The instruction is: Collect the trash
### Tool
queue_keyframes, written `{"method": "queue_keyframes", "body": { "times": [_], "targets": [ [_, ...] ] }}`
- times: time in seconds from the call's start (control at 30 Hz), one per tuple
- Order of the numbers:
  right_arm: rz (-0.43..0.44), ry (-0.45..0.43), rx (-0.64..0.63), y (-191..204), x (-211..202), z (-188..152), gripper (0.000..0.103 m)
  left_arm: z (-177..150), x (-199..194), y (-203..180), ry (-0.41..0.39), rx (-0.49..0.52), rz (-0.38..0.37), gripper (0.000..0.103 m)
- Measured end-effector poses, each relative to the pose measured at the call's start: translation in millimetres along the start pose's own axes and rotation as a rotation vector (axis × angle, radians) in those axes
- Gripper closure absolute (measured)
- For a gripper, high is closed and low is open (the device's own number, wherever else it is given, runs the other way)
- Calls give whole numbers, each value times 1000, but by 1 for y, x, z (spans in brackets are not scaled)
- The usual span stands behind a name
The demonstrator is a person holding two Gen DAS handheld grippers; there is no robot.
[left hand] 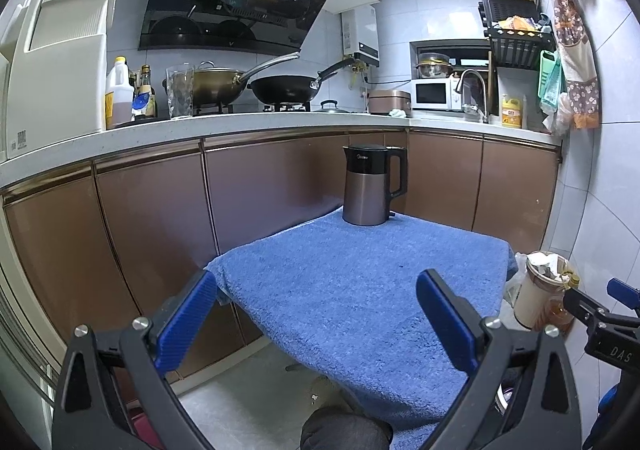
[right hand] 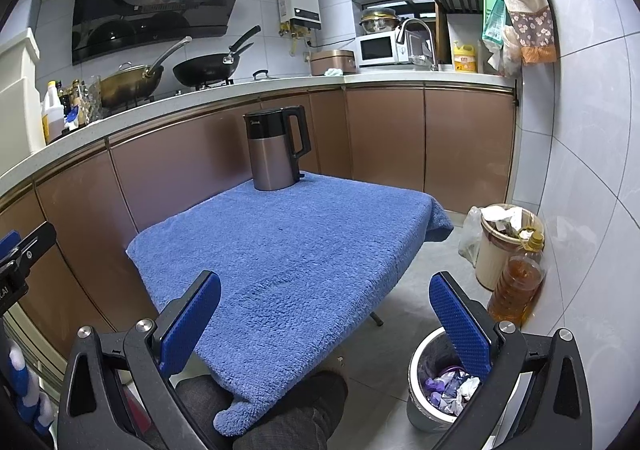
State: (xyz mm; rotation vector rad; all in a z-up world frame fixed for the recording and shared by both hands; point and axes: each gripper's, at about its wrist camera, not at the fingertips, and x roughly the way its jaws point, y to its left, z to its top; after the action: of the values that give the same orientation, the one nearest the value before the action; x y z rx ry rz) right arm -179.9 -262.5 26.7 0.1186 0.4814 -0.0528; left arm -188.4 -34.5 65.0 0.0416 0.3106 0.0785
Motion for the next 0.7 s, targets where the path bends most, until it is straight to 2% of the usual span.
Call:
{"method": "queue_keyframes", "body": {
  "times": [0.7],
  "targets": [
    [-1,5,0,-2,2,-1,1,-2,4,7,24,-17,3,2]
  ]
}}
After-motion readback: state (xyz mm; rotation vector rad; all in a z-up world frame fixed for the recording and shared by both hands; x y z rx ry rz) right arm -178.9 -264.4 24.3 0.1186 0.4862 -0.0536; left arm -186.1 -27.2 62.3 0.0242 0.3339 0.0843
